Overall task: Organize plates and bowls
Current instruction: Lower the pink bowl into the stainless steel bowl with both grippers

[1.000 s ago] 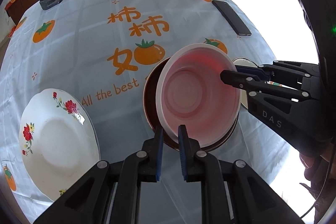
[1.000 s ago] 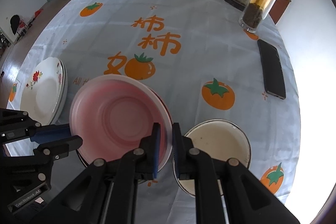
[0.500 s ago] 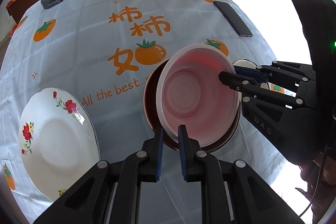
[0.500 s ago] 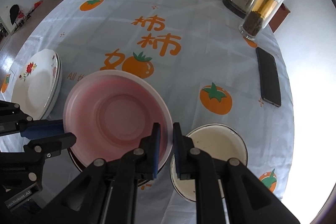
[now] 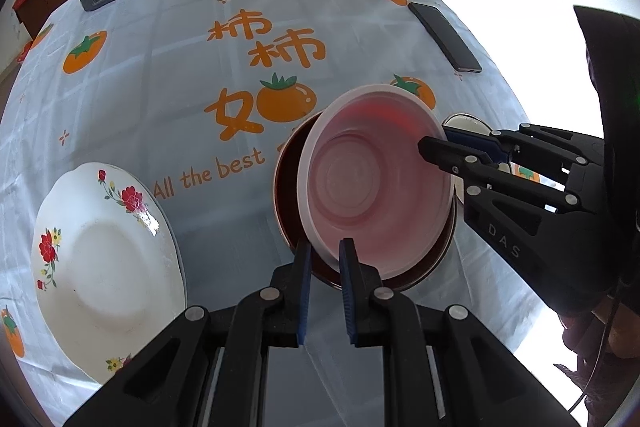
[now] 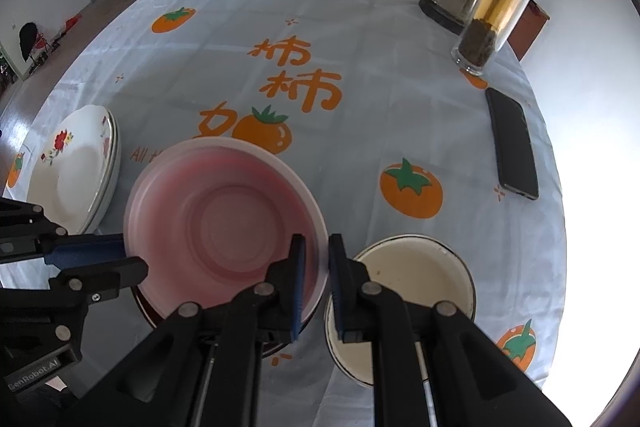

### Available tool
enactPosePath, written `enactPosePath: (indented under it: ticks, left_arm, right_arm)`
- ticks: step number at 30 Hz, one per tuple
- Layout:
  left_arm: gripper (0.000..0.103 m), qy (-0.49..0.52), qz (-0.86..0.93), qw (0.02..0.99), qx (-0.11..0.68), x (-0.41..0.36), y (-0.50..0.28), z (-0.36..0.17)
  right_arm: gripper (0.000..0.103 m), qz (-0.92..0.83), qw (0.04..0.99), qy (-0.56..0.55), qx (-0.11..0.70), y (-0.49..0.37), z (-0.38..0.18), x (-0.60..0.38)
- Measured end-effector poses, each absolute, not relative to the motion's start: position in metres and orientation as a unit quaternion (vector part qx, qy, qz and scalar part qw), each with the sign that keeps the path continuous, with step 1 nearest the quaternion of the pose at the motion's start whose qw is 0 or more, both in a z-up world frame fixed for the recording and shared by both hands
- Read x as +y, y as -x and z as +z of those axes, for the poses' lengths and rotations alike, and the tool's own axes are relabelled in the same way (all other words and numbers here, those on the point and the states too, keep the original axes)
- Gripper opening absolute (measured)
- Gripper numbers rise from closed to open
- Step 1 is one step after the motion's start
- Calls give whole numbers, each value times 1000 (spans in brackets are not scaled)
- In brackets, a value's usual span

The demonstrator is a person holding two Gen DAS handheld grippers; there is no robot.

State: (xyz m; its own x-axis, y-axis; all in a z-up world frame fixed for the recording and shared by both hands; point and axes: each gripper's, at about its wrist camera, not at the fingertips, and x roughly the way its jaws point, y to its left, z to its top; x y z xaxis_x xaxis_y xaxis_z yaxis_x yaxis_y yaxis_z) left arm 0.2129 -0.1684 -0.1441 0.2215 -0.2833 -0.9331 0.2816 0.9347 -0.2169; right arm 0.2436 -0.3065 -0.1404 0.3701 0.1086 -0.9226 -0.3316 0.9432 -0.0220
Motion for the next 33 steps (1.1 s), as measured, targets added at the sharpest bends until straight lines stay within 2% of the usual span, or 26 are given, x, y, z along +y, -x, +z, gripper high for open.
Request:
enactPosePath:
  ticks: [15, 21, 33]
  left_arm:
    - [16, 20, -180, 774, 606, -166, -215, -145]
    - [16, 65, -193, 753, 625, -161, -217, -144]
    - [16, 88, -187, 736, 644, -159, -211, -147]
  right_arm:
    - [14, 138, 825, 61, 545, -240, -139, -323]
    - [10, 152, 801, 77, 573, -245, -143, -318]
    - [13, 156, 803, 111, 564, -245, -140, -309]
